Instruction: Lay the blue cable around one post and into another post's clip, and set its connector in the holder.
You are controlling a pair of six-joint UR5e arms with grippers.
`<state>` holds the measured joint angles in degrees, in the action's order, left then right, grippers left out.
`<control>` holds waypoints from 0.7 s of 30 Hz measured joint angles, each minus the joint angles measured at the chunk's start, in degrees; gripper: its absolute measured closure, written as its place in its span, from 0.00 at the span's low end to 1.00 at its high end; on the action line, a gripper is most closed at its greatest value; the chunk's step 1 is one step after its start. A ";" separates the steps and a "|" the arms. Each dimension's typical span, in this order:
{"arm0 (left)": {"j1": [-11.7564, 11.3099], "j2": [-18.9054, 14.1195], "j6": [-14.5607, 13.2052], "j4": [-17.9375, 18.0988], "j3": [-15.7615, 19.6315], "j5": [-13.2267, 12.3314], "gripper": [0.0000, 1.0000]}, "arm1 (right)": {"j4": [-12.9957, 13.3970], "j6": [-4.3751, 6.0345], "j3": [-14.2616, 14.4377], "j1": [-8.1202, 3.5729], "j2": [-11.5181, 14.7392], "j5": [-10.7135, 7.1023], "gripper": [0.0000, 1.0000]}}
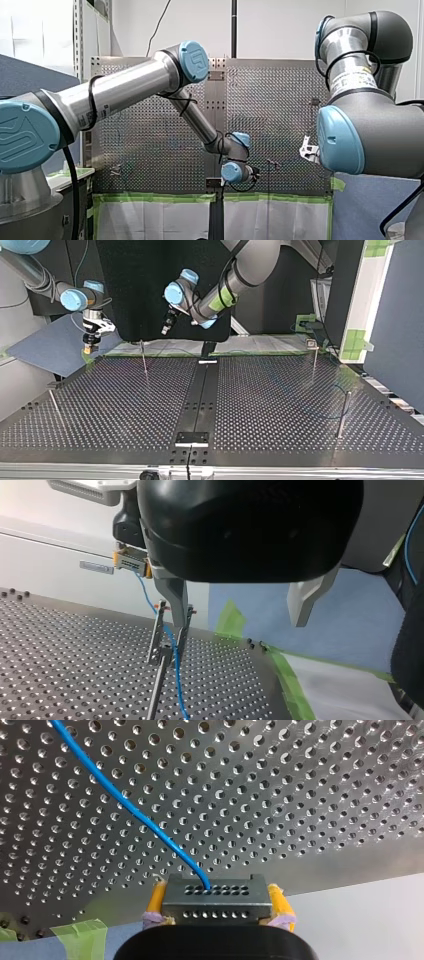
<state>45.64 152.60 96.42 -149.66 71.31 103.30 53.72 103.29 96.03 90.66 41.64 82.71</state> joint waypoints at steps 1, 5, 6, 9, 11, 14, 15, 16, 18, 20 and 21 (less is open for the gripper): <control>0.07 -0.01 0.03 -0.14 0.00 0.07 0.00 | 0.04 0.04 0.00 0.00 0.00 0.00 1.00; 0.36 0.00 0.33 -0.52 -0.02 0.44 0.00 | -0.07 0.20 0.00 0.00 -0.01 0.00 1.00; 0.42 0.00 0.37 -0.65 -0.01 0.63 0.00 | -0.12 0.23 0.01 0.01 -0.01 0.00 1.00; 0.59 -0.03 0.35 -1.17 -0.01 1.71 0.00 | -0.14 0.25 0.01 0.02 -0.01 0.00 1.00; 0.65 -0.02 0.34 -1.39 -0.02 2.54 0.00 | -0.13 0.26 0.01 0.02 -0.01 0.00 1.00; 0.68 -0.01 0.29 -1.54 -0.01 3.13 0.00 | -0.16 0.26 0.01 0.02 -0.04 0.00 1.00; 0.68 -0.01 0.29 -1.56 0.00 3.23 0.00 | -0.18 0.27 0.00 0.01 -0.05 0.01 1.00; 0.69 -0.01 0.28 -1.57 0.00 3.29 0.00 | -0.20 0.26 0.00 0.02 -0.07 0.00 1.00; 0.73 -0.01 0.27 -1.67 0.01 3.38 0.00 | -0.29 0.26 0.00 0.02 -0.09 0.00 1.00; 0.76 -0.01 0.23 -1.93 0.02 3.42 0.00 | -0.44 0.27 0.00 0.01 -0.12 0.00 1.00; 0.77 0.00 0.22 -2.03 0.02 3.42 0.00 | -0.51 0.26 0.00 0.02 -0.15 0.00 1.00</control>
<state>46.41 152.60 96.64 -151.69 71.33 106.72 53.21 103.55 96.03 90.68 41.49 82.72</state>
